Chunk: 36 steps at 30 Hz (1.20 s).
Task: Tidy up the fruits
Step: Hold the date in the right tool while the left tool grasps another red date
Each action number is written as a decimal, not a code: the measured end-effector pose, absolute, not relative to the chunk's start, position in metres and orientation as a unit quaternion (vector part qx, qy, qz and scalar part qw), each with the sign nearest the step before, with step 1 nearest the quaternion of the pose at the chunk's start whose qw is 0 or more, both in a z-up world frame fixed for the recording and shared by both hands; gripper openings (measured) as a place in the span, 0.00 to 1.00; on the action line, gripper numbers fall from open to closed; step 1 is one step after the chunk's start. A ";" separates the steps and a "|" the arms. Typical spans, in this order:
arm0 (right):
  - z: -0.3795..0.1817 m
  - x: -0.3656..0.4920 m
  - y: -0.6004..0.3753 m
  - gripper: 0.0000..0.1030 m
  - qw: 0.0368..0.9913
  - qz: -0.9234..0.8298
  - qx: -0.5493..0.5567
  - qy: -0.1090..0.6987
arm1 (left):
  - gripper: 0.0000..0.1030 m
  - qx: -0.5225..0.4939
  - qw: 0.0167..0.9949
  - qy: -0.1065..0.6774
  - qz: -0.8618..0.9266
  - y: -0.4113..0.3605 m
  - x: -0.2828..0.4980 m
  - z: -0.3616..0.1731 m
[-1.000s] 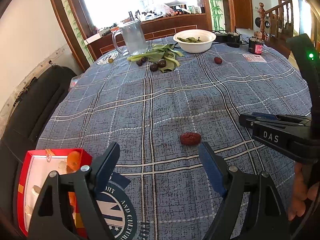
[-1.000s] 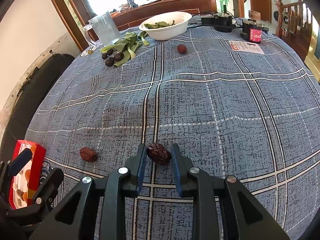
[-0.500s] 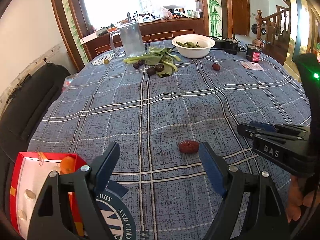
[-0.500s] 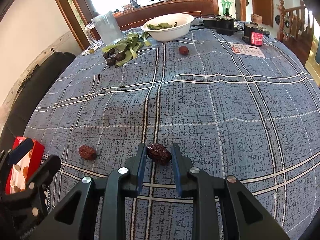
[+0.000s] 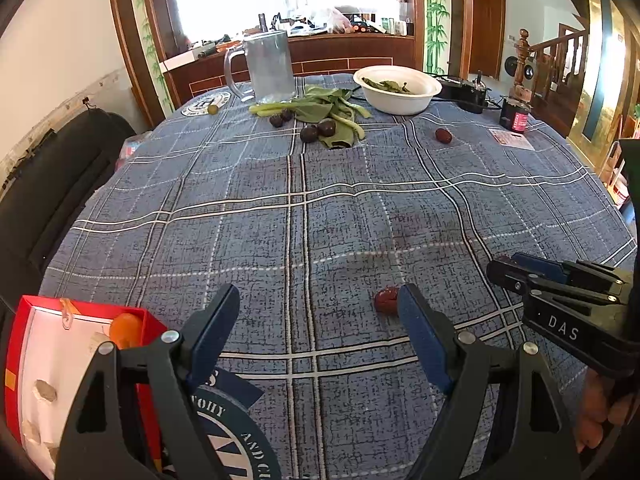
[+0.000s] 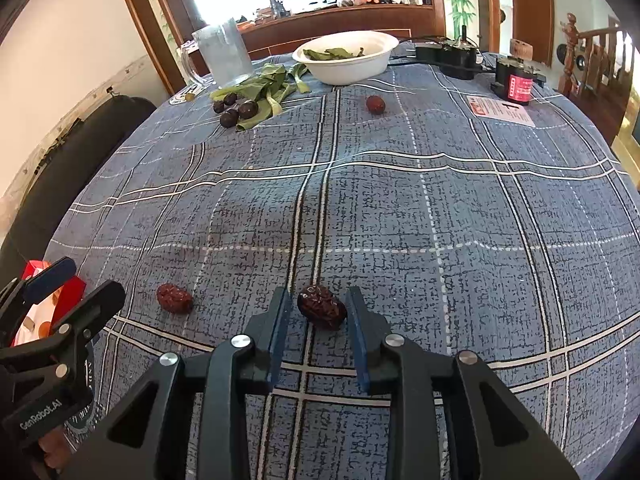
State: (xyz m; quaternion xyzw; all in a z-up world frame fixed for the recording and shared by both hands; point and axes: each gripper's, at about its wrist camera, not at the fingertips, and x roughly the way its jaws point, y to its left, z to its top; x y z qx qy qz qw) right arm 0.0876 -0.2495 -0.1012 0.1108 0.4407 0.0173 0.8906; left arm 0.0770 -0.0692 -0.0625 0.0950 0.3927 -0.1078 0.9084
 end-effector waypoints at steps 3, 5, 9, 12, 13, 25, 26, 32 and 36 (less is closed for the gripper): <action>-0.101 0.088 -0.249 0.29 0.892 0.018 0.104 0.440 | 0.80 0.096 0.905 0.400 -0.106 -0.064 0.079 -0.069; -0.101 0.088 -0.250 0.29 0.891 0.019 0.104 0.440 | 0.80 0.094 0.904 0.405 -0.100 -0.057 0.079 -0.074; -0.101 0.088 -0.250 0.29 0.891 0.020 0.106 0.441 | 0.80 0.084 0.901 0.413 -0.099 -0.047 0.078 -0.078; -0.101 0.088 -0.249 0.29 0.891 0.020 0.106 0.442 | 0.80 0.091 0.902 0.409 -0.104 -0.053 0.075 -0.076; -0.101 0.088 -0.250 0.29 0.891 0.021 0.107 0.441 | 0.80 0.089 0.900 0.412 -0.112 -0.056 0.074 -0.075; -0.102 0.085 -0.255 0.29 0.889 0.037 0.124 0.440 | 0.79 0.088 0.888 0.427 -0.145 -0.093 0.083 -0.085; -0.102 0.085 -0.254 0.29 0.889 0.037 0.121 0.440 | 0.79 0.088 0.888 0.428 -0.145 -0.095 0.084 -0.086; -0.101 0.085 -0.250 0.29 0.890 0.034 0.108 0.441 | 0.69 0.082 0.882 0.434 -0.164 -0.102 0.089 -0.094; -0.101 0.086 -0.249 0.29 0.891 0.031 0.103 0.441 | 0.60 0.081 0.882 0.432 -0.169 -0.103 0.089 -0.099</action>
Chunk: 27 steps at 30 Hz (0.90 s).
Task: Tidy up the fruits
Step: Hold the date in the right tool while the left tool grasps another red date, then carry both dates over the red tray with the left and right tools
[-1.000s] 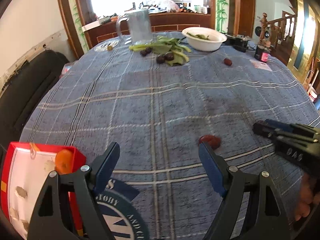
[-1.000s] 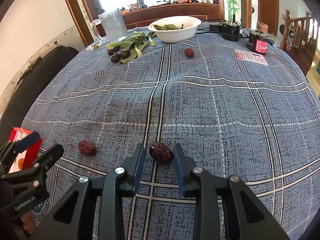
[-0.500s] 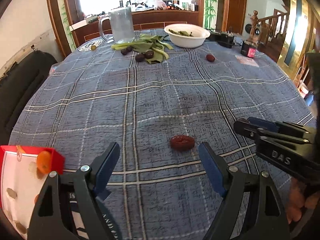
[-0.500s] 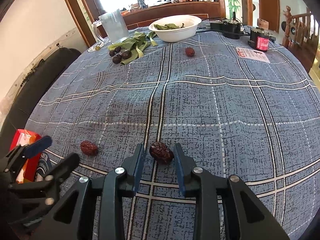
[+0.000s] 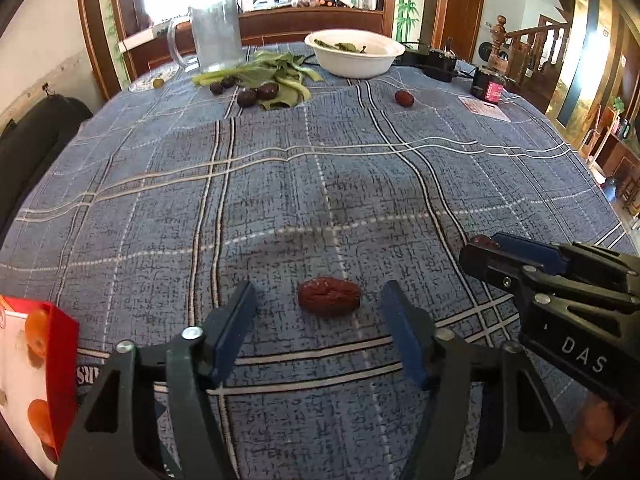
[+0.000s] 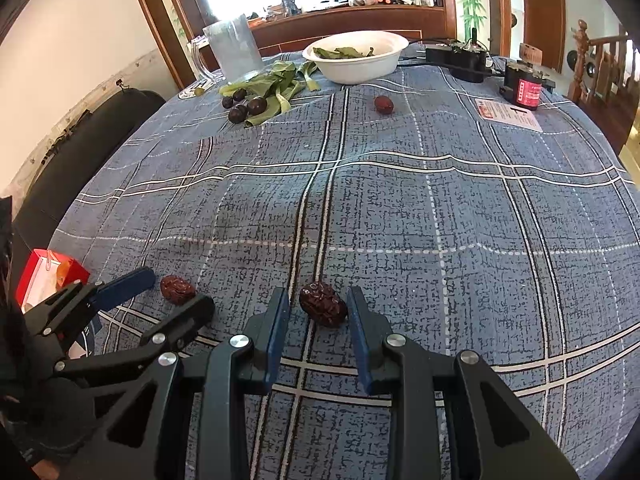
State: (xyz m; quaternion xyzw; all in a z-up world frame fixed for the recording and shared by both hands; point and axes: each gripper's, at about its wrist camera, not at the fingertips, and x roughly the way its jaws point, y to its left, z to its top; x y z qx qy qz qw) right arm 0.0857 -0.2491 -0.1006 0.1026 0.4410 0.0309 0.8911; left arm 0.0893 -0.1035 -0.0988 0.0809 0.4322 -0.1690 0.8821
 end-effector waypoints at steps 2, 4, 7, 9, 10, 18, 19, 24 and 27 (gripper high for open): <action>-0.101 0.086 -0.247 0.29 0.892 0.029 0.095 0.441 | 0.52 0.077 0.883 0.430 -0.171 -0.102 0.090 -0.098; -0.101 0.086 -0.245 0.29 0.893 0.026 0.086 0.440 | 0.45 0.070 0.884 0.429 -0.172 -0.100 0.091 -0.097; -0.101 0.087 -0.245 0.28 0.894 0.025 0.083 0.440 | 0.37 0.060 0.885 0.428 -0.173 -0.096 0.093 -0.097; -0.101 0.087 -0.246 0.26 0.894 0.024 0.087 0.439 | 0.31 0.054 0.885 0.428 -0.177 -0.095 0.093 -0.096; -0.101 0.087 -0.247 0.23 0.894 0.021 0.088 0.439 | 0.31 0.054 0.885 0.428 -0.177 -0.095 0.093 -0.096; -0.101 0.086 -0.252 0.23 0.892 0.023 0.110 0.438 | 0.31 0.084 0.895 0.407 -0.160 -0.097 0.077 -0.088; -0.101 0.087 -0.252 0.23 0.892 0.023 0.110 0.437 | 0.31 0.087 0.896 0.405 -0.158 -0.096 0.073 -0.085; -0.099 0.085 -0.256 0.23 0.895 0.016 0.121 0.428 | 0.31 0.091 0.907 0.384 -0.146 -0.089 0.052 -0.066; -0.095 0.083 -0.260 0.23 0.901 0.011 0.129 0.414 | 0.31 0.093 0.913 0.370 -0.142 -0.086 0.040 -0.054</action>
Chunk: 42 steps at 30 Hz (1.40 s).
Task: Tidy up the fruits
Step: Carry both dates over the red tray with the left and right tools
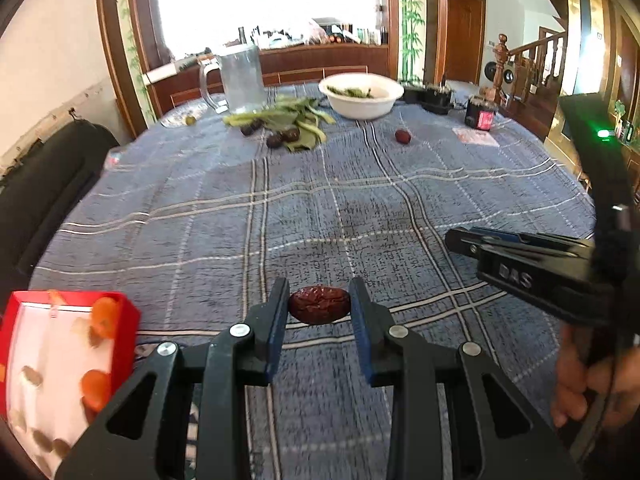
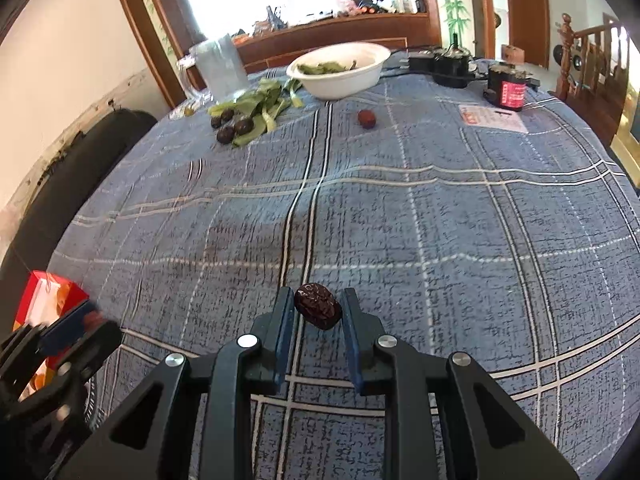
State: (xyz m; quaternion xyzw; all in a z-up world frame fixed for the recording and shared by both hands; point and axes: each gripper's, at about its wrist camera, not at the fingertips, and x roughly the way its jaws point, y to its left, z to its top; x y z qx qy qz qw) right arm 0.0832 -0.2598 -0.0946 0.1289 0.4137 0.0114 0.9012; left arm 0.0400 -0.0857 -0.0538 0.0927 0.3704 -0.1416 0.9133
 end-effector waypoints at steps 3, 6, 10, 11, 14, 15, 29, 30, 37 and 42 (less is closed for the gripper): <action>-0.090 0.081 -0.263 0.23 0.909 0.004 0.132 0.396 | 0.31 0.094 0.920 0.355 -0.139 -0.081 0.024 -0.040; -0.087 0.078 -0.268 0.23 0.914 0.000 0.140 0.381 | 0.31 0.093 0.924 0.344 -0.139 -0.077 0.012 -0.030; -0.083 0.075 -0.274 0.23 0.919 -0.007 0.150 0.364 | 0.31 0.091 0.929 0.333 -0.134 -0.070 0.000 -0.019; -0.082 0.074 -0.276 0.23 0.920 -0.010 0.152 0.360 | 0.31 0.091 0.930 0.330 -0.132 -0.068 -0.003 -0.016; -0.079 0.073 -0.281 0.23 0.924 -0.016 0.160 0.347 | 0.31 0.086 0.933 0.325 -0.129 -0.060 -0.012 -0.011; -0.078 0.072 -0.282 0.23 0.925 -0.018 0.164 0.342 | 0.31 0.085 0.934 0.324 -0.127 -0.058 -0.014 -0.009; -0.064 0.053 -0.282 0.23 0.940 -0.051 0.172 0.291 | 0.31 0.052 0.944 0.312 -0.099 0.005 -0.042 0.000; -0.063 0.052 -0.282 0.23 0.939 -0.052 0.177 0.292 | 0.31 0.049 0.944 0.312 -0.095 0.011 -0.042 0.000; -0.053 0.027 -0.235 0.22 0.937 -0.007 0.188 0.293 | 0.31 0.021 0.943 0.322 -0.075 0.055 -0.041 -0.012; -0.039 0.014 -0.172 0.22 0.940 0.064 0.175 0.287 | 0.31 0.007 0.944 0.324 -0.058 0.083 -0.042 -0.018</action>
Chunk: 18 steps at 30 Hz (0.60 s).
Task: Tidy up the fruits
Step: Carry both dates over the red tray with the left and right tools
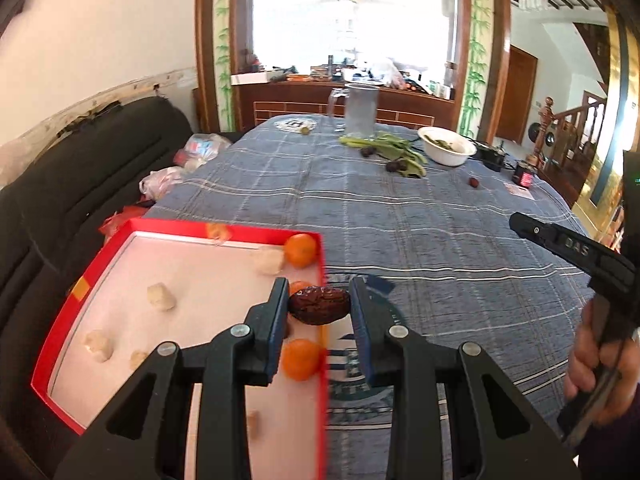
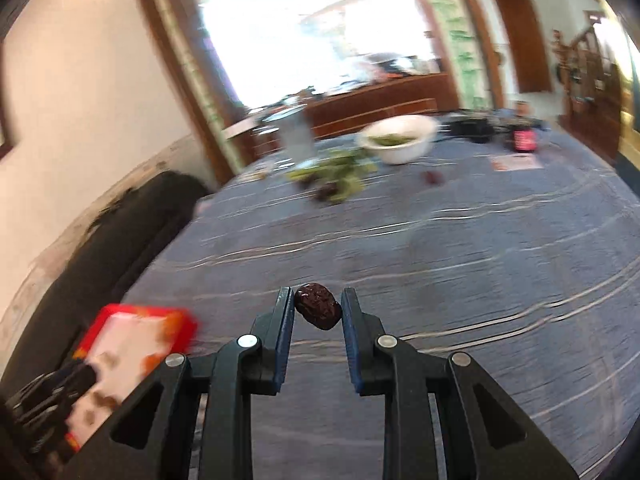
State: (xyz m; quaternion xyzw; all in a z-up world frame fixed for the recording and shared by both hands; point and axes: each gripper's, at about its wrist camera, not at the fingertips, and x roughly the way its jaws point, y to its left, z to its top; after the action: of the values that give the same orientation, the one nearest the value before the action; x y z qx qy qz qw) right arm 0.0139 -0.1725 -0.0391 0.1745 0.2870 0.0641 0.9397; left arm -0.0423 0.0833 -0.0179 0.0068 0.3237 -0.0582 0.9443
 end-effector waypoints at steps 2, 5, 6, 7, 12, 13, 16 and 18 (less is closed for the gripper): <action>-0.033 0.012 -0.146 0.22 0.940 0.090 0.164 0.286 | 0.31 0.001 0.945 0.322 -0.050 0.095 -0.043 -0.018; -0.029 0.008 -0.106 0.22 0.934 0.136 0.161 0.290 | 0.31 -0.007 0.947 0.319 -0.035 0.113 -0.045 -0.019; -0.030 0.007 -0.097 0.22 0.932 0.145 0.159 0.291 | 0.31 -0.010 0.948 0.317 -0.027 0.120 -0.046 -0.019; -0.031 0.005 -0.088 0.22 0.930 0.154 0.157 0.293 | 0.31 -0.012 0.948 0.317 -0.023 0.126 -0.046 -0.020; -0.042 -0.005 -0.041 0.22 0.916 0.206 0.139 0.314 | 0.32 -0.023 0.947 0.321 0.003 0.152 -0.048 -0.025; -0.043 -0.008 -0.036 0.22 0.914 0.213 0.137 0.317 | 0.32 -0.024 0.946 0.322 0.008 0.157 -0.049 -0.027; -0.049 -0.014 -0.014 0.22 0.910 0.231 0.114 0.326 | 0.32 -0.027 0.945 0.325 0.018 0.168 -0.048 -0.031; -0.053 -0.016 -0.006 0.22 0.905 0.240 0.109 0.333 | 0.32 -0.030 0.944 0.328 0.022 0.174 -0.048 -0.034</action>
State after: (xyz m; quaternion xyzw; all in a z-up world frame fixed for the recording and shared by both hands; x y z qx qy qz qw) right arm -0.0164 -0.0061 -0.0530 0.1092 0.3330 0.2397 0.9054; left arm -0.0485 0.1743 -0.0344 -0.0296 0.3276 0.0221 0.9441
